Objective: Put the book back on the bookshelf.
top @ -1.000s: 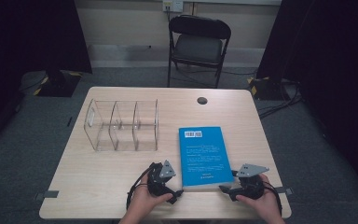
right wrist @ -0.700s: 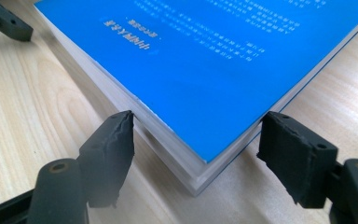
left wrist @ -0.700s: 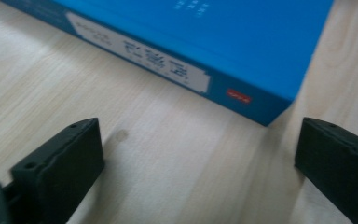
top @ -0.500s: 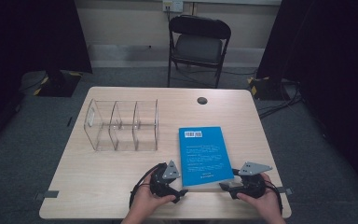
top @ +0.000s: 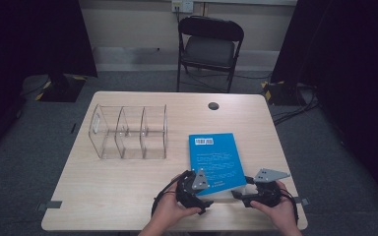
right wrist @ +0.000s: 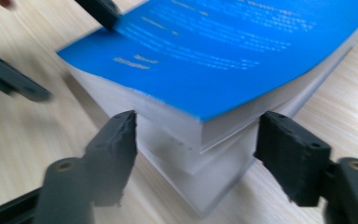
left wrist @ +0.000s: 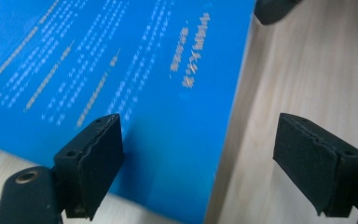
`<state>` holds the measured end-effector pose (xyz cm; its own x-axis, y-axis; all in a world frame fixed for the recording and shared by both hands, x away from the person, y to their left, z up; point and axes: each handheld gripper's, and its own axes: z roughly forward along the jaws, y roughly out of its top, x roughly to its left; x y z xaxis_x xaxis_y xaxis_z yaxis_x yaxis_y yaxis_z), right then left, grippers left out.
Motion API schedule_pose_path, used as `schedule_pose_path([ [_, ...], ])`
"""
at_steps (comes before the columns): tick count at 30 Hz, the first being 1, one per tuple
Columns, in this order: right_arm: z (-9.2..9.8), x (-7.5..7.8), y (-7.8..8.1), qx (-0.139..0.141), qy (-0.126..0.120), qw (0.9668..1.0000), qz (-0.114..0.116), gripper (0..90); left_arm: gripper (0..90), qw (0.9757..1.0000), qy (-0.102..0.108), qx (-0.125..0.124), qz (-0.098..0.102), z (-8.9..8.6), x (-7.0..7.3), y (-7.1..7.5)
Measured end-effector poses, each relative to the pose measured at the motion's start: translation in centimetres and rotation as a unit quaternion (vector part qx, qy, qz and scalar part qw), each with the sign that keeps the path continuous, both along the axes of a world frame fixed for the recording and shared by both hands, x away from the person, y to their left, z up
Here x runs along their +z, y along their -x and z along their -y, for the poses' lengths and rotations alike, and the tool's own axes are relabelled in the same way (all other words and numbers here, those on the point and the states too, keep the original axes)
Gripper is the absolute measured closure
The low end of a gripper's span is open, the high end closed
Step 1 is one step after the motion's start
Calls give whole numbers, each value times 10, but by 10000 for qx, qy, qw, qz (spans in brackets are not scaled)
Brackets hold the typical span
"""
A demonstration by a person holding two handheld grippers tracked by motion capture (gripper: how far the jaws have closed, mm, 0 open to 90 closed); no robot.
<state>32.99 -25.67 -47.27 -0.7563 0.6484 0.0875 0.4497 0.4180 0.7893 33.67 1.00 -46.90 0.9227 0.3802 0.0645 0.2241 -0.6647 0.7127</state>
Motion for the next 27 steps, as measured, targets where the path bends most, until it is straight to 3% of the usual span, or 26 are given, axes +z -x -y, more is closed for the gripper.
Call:
schedule_pose_path([
  [5, 1, 2, -1, -30, -131, 9999, -86, 309, 149, 9998, -144, 37, 90, 14, 0, -5],
  [7, 0, 2, -2, -27, -119, 9999, -76, 309, 144, 9999, -52, 77, 132, 20, -2, -7],
  [11, 0, 4, -2, -19, -148, 9999, -80, 309, 92, 9995, -141, 120, 253, 31, -4, -8],
  [18, -1, 7, -2, -21, -223, 9997, -74, 308, 85, 9984, -304, 206, 427, 40, -5, -12],
  [21, 0, 7, -2, -3, -206, 9998, -77, 308, 121, 9988, -255, 236, 357, 39, -4, -14],
  [27, 0, 6, -2, -7, -226, 9997, -96, 309, 186, 9986, -350, 284, 270, 38, 1, -16],
])
